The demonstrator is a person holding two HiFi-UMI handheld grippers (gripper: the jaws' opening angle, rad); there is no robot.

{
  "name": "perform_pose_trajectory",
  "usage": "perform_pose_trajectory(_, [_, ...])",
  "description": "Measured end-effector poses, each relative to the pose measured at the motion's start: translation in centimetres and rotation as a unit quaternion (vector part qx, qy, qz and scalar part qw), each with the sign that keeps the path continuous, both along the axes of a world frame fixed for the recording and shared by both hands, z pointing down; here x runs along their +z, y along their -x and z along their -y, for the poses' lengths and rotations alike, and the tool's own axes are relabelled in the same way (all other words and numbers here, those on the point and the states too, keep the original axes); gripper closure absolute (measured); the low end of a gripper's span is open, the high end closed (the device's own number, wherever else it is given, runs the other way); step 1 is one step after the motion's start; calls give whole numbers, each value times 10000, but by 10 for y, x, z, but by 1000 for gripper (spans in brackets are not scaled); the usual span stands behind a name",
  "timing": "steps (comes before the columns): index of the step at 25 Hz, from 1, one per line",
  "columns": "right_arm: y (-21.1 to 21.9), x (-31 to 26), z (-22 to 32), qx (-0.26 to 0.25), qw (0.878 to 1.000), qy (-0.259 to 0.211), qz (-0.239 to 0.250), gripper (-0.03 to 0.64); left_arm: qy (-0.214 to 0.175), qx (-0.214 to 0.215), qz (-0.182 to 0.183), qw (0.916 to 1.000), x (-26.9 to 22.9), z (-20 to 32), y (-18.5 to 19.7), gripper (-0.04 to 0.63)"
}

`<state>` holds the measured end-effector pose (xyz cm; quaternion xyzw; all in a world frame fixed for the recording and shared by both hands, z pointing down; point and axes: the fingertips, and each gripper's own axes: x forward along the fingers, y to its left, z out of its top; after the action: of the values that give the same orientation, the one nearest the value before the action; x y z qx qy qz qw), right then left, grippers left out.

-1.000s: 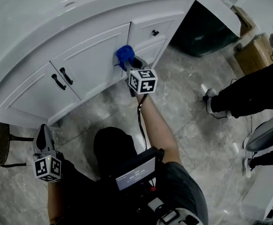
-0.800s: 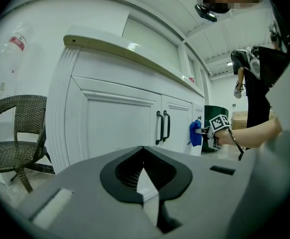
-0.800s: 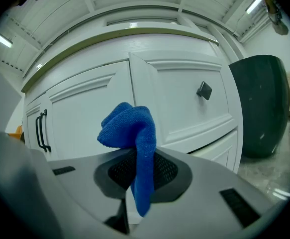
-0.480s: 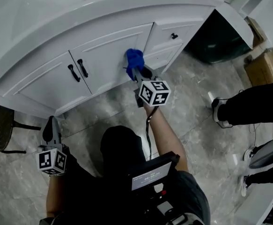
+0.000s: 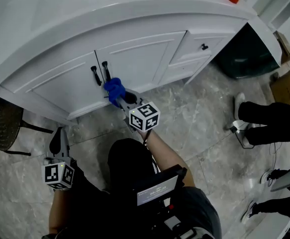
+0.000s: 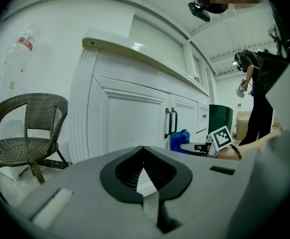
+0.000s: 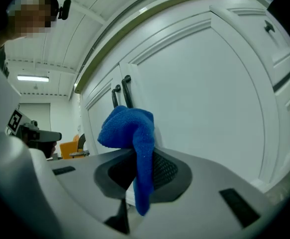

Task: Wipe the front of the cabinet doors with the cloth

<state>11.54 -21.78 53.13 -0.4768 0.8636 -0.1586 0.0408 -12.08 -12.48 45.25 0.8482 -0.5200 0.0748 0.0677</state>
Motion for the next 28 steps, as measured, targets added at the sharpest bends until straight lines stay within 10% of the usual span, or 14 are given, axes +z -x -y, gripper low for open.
perform_pose_trajectory(13, [-95, 3, 27, 1066, 9936, -198, -312, 568, -62, 1, 117, 9999, -4, 5, -8, 592])
perform_pose_trajectory(28, [-269, 22, 17, 2808, 9596, 205, -1, 568, -74, 237, 107, 9996, -8, 7, -41, 592])
